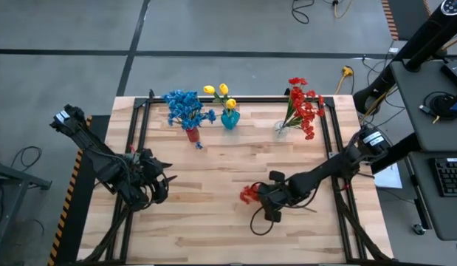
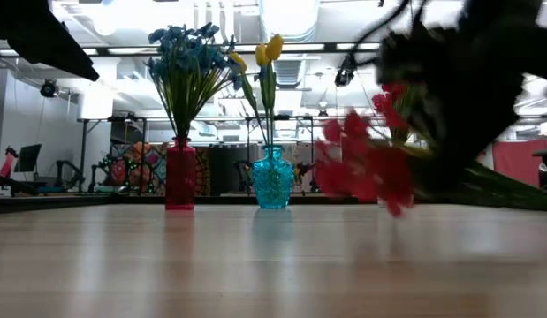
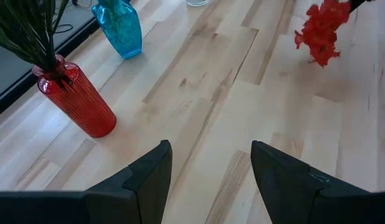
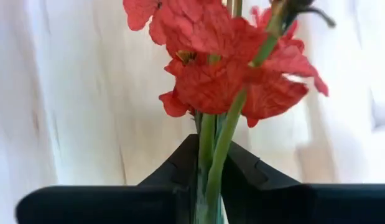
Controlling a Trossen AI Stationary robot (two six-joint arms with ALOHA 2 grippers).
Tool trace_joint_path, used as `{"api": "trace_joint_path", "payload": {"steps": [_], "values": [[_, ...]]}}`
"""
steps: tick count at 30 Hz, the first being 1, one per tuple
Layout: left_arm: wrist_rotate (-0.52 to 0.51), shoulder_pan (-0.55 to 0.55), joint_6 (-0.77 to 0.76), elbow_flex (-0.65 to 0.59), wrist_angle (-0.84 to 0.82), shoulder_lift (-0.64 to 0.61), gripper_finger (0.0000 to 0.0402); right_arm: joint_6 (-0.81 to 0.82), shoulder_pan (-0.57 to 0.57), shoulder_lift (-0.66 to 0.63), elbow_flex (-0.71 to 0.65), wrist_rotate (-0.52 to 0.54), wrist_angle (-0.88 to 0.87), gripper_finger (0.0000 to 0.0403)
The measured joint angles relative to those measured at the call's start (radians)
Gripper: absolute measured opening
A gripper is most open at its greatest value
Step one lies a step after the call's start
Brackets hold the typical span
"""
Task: Sort flowers into vase by color
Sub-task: Put the red flower into the transparent vase
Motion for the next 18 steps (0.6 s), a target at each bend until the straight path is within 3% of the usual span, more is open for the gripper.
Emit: {"api": "trace_joint_path", "payload": {"steps": [9, 18], "values": [[-0.019, 0.0, 0.019, 0.0, 0.0, 0.0, 0.0201, -0.174, -0.054, -0.02, 0.173, 0.253, 0.005, 0.0028], [-0.04, 0.0, 0.022, 0.0, 0.001, 0.0, 0.0201, -0.484, -0.183, -0.155, 0.187, 0.244, 0.3, 0.0028]]}}
